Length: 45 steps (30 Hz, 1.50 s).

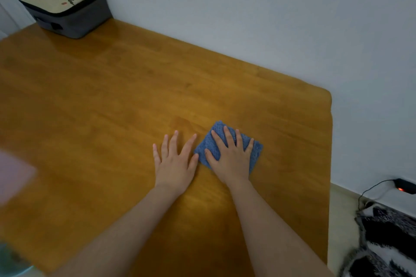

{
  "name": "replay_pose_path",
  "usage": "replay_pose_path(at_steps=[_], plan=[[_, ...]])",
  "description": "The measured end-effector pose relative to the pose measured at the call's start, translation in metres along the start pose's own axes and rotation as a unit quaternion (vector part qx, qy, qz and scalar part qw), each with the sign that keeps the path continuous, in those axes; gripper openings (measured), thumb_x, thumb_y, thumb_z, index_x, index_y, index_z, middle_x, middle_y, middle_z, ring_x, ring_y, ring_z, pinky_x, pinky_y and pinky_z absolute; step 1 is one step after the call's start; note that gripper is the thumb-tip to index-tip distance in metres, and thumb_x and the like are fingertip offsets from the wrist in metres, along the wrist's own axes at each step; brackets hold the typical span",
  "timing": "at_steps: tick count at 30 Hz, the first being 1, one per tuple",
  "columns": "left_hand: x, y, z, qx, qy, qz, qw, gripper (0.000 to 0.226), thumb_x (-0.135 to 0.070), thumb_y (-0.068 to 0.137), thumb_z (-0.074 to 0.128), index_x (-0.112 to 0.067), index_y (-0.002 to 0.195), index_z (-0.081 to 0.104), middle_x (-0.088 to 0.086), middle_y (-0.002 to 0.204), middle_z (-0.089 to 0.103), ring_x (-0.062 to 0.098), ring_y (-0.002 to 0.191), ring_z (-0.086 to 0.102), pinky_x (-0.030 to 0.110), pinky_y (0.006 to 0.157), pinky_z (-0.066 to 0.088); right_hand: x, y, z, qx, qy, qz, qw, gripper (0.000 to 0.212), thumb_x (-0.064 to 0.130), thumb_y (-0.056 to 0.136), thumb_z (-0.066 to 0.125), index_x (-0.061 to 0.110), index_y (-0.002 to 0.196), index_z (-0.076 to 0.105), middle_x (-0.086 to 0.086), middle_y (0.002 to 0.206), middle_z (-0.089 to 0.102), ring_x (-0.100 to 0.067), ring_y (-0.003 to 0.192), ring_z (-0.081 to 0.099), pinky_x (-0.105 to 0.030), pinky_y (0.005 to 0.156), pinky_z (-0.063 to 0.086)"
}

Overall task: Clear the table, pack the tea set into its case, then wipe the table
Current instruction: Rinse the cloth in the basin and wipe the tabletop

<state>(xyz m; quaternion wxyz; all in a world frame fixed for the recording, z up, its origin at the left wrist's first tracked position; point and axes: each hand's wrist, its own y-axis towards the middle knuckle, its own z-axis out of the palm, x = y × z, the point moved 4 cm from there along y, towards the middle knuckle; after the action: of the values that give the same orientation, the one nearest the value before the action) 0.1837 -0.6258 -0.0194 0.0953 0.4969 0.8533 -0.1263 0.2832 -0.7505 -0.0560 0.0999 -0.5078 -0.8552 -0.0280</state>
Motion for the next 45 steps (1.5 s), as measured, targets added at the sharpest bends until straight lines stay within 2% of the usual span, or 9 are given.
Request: replay_pose_path(at_steps=[12, 19, 24, 32, 40, 45], plan=[[-0.109, 0.157, 0.014, -0.051, 0.003, 0.017, 0.999, 0.052, -0.049, 0.100, 0.028, -0.047, 0.149, 0.013, 0.002, 0.162, 0.002, 0.026, 0.148, -0.006, 0.052, 0.116, -0.010, -0.094, 0.180, -0.028, -0.029, -0.001, -0.006, 1.000, 0.063, 0.070, 0.092, 0.023, 0.046, 0.151, 0.019, 0.008, 0.163, 0.010, -0.026, 0.150, 0.000, -0.065, 0.113, -0.006], [-0.142, 0.204, 0.028, -0.045, 0.011, 0.005, 0.999, 0.051, -0.052, 0.100, 0.025, -0.048, 0.149, 0.011, 0.002, 0.162, 0.000, 0.026, 0.148, -0.007, 0.052, 0.115, -0.011, -0.127, 0.244, -0.039, -0.041, -0.008, -0.026, 0.999, 0.063, 0.070, 0.092, 0.024, 0.046, 0.150, 0.021, 0.007, 0.162, 0.013, -0.027, 0.150, 0.003, -0.066, 0.113, -0.006], [-0.159, 0.224, 0.034, -0.057, -0.006, -0.003, 0.998, 0.051, -0.050, 0.099, 0.029, -0.048, 0.148, 0.016, 0.002, 0.162, 0.003, 0.026, 0.148, -0.004, 0.054, 0.116, -0.010, -0.145, 0.277, -0.044, -0.047, -0.011, -0.047, 0.998, 0.063, 0.071, 0.092, 0.025, 0.046, 0.149, 0.024, 0.007, 0.162, 0.016, -0.026, 0.149, 0.008, -0.066, 0.113, -0.003], [-0.173, 0.211, 0.042, -0.053, -0.003, -0.009, 0.999, 0.051, -0.049, 0.100, 0.030, -0.046, 0.148, 0.017, 0.002, 0.162, 0.003, 0.025, 0.148, -0.005, 0.053, 0.115, -0.011, -0.162, 0.278, -0.048, -0.033, -0.016, -0.062, 0.997, 0.064, 0.071, 0.092, 0.022, 0.045, 0.150, 0.022, 0.007, 0.162, 0.014, -0.025, 0.149, 0.006, -0.065, 0.114, -0.004], [-0.173, 0.180, 0.040, -0.048, -0.030, -0.018, 0.998, 0.052, -0.048, 0.100, 0.032, -0.047, 0.149, 0.015, 0.001, 0.162, 0.002, 0.025, 0.148, -0.007, 0.053, 0.116, -0.010, -0.209, 0.243, -0.055, -0.030, -0.016, -0.024, 0.999, 0.063, 0.070, 0.093, 0.022, 0.044, 0.151, 0.020, 0.006, 0.163, 0.012, -0.026, 0.149, 0.005, -0.065, 0.114, -0.005], [-0.163, 0.155, 0.033, -0.044, -0.034, -0.013, 0.998, 0.053, -0.048, 0.100, 0.031, -0.047, 0.149, 0.013, 0.002, 0.162, 0.001, 0.025, 0.148, -0.008, 0.052, 0.115, -0.011, -0.207, 0.205, -0.052, -0.005, -0.039, -0.004, 0.999, 0.061, 0.069, 0.095, 0.018, 0.047, 0.152, 0.013, 0.005, 0.164, 0.006, -0.027, 0.150, -0.001, -0.065, 0.114, -0.007]])
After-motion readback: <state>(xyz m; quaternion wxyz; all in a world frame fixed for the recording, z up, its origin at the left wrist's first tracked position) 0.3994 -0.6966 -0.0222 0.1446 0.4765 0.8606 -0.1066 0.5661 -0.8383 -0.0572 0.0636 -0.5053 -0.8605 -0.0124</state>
